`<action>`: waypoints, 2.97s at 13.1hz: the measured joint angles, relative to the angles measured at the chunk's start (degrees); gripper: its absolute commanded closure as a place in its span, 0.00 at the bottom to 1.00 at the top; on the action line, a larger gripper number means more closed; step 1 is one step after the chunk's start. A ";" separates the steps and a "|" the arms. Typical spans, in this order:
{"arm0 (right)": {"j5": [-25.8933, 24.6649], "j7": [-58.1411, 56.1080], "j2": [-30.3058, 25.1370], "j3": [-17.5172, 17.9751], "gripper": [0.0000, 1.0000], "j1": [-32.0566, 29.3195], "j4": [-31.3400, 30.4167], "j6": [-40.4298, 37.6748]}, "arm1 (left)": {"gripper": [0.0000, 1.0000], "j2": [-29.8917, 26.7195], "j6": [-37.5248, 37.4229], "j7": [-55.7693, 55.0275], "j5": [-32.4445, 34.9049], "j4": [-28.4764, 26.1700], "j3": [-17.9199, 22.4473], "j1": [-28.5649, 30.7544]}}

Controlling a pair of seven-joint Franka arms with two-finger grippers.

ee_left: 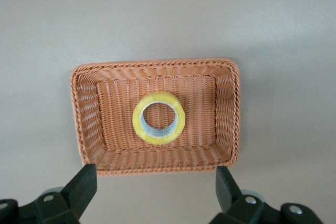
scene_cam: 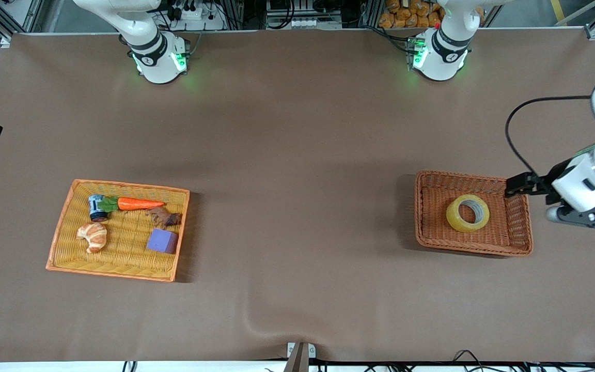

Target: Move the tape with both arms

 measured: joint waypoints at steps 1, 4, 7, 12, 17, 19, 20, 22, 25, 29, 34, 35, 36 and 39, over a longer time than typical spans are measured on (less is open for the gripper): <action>0.00 0.00 0.00 0.00 0.00 0.00 0.00 0.00 | 0.00 -0.11 -1.31 0.00 1.07 1.22 -0.12 -0.16; 0.00 0.00 0.00 0.00 0.00 -0.01 0.01 0.01 | 0.00 -0.84 -2.64 0.00 2.89 2.82 -0.47 -0.36; 0.00 0.00 0.00 0.00 0.00 -0.01 0.03 0.01 | 0.00 -1.36 -3.72 -0.07 2.93 4.06 -0.49 -0.32; 0.00 -0.02 0.19 0.27 0.00 0.00 0.01 -0.42 | 0.00 -4.93 -5.78 -2.01 2.93 4.41 -1.26 -0.36; 0.01 -0.03 2.06 0.95 0.00 0.86 -0.11 -3.14 | 0.00 -6.12 -7.06 -2.06 2.93 4.03 -1.51 -0.28; 0.01 -0.03 2.54 1.04 0.00 0.95 -0.10 -3.33 | 0.00 -6.16 -7.09 -2.14 2.93 3.98 -1.67 -0.27; 0.01 -0.03 2.71 1.06 0.00 1.00 -0.10 -3.38 | 0.00 -6.21 -7.10 -2.50 2.93 3.97 -1.83 -0.29; 0.01 -0.03 3.29 1.14 0.00 1.20 -0.10 -3.40 | 0.00 -6.60 -7.10 -3.98 2.93 3.53 -2.04 -0.47; 0.01 -0.02 3.60 1.04 0.00 1.18 -0.10 -3.37 | 0.00 -8.88 -6.53 -6.60 2.91 0.49 -0.56 -2.70; 0.02 -0.02 3.63 1.08 0.00 1.20 -0.11 -2.60 | 0.00 -14.79 -3.33 -7.73 2.81 -8.29 4.76 -7.76; 0.02 -0.02 3.71 1.18 0.00 1.30 -1.01 -0.47 | 0.00 -19.36 -4.44 -7.73 1.40 -10.89 5.07 -7.77; 0.02 -0.02 3.66 1.18 0.00 1.30 -1.21 -0.19 | 0.00 -19.80 -5.34 -7.73 0.74 -10.89 5.10 -7.77; 0.02 -0.02 3.51 1.17 0.00 1.31 -1.36 0.26 | 0.00 -20.10 -5.97 -7.73 0.49 -10.88 5.12 -7.77; 0.02 -0.02 2.77 1.16 0.00 1.30 -1.75 1.11 | 0.00 -20.23 -7.67 -7.73 0.14 -10.09 5.34 -7.78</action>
